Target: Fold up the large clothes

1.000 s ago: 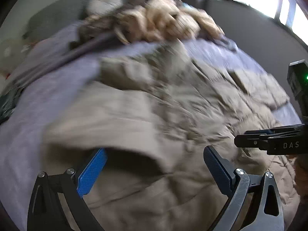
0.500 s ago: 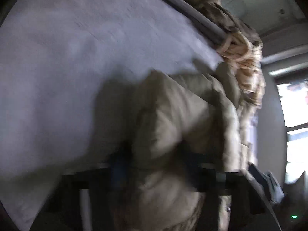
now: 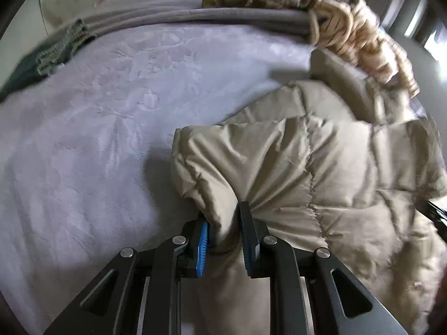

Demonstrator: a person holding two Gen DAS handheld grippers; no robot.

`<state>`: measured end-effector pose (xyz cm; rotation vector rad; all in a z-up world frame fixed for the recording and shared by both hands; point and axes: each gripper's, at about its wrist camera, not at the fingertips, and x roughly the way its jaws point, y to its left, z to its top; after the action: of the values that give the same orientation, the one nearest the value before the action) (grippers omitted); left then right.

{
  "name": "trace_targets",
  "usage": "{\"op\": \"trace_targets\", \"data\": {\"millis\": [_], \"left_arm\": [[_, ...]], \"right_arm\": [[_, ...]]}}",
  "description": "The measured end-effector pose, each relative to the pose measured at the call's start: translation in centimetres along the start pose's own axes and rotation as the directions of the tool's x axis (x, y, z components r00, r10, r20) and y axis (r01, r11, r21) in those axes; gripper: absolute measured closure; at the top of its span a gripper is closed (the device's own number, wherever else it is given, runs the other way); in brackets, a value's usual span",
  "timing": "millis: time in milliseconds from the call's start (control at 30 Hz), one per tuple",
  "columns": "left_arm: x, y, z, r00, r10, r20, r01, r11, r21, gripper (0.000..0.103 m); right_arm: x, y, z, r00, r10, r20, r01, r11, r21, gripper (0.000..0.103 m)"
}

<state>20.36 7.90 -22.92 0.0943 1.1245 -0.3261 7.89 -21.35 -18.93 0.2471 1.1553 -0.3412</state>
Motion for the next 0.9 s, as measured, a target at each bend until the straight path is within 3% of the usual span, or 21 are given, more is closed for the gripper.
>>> {"op": "trace_targets", "data": {"millis": [67,133,233,333,367,400,467,533,600,700,900], "left_arm": [[0.2,0.1,-0.2,0.999,0.048,-0.005,-0.048,0.999,-0.015,0.080],[-0.2,-0.1,0.0,0.998,0.060,0.000,-0.060,0.998,-0.027,0.080],[-2.9,0.1,0.1,0.994,0.089,0.056,-0.086,0.995,-0.050,0.080],[-5.9,1.0,0.0,0.988,0.092,0.124,-0.081,0.993,-0.089,0.080],[-6.3,1.4,0.3,0.988,0.083,0.132,-0.071,0.993,-0.099,0.080],[-6.5,1.6,0.4,0.989,0.069,0.133,-0.055,0.993,-0.105,0.080],[-5.8,1.3,0.7,0.992,0.067,0.110,-0.057,0.994,-0.094,0.080],[-4.4,0.7,0.6,0.994,0.070,0.089,-0.063,0.995,-0.071,0.080],[-2.2,-0.3,0.4,0.995,0.085,0.053,-0.083,0.996,-0.043,0.080],[0.6,-1.0,-0.2,0.992,0.126,0.022,-0.125,0.992,-0.034,0.080],[1.4,-1.7,-0.8,0.988,0.155,0.026,-0.154,0.988,-0.009,0.080]], "right_arm": [[1.1,-4.2,-1.0,0.995,0.074,-0.064,-0.061,0.981,0.182,0.097],[0.2,-8.3,-1.9,0.990,0.134,-0.046,-0.111,0.934,0.339,0.096],[-1.9,-11.1,-2.3,0.989,0.145,-0.007,-0.130,0.909,0.395,0.095],[-3.7,-11.0,-1.4,0.981,0.184,0.056,-0.192,0.921,0.338,0.095],[-3.9,-10.5,-0.8,0.975,0.210,0.066,-0.220,0.928,0.301,0.087],[-3.7,-10.1,-0.4,0.971,0.229,0.068,-0.239,0.930,0.278,0.069],[-3.0,-9.0,0.9,0.963,0.260,0.075,-0.270,0.931,0.244,0.053],[-1.8,-7.2,2.1,0.961,0.272,0.047,-0.276,0.946,0.172,0.053],[-0.3,-5.0,2.0,0.974,0.224,-0.021,-0.222,0.972,0.082,0.069],[1.1,-4.6,0.0,0.984,0.154,-0.094,-0.148,0.987,0.064,0.082],[0.5,-5.6,-1.9,0.988,0.147,-0.054,-0.146,0.989,0.031,0.082]]}}
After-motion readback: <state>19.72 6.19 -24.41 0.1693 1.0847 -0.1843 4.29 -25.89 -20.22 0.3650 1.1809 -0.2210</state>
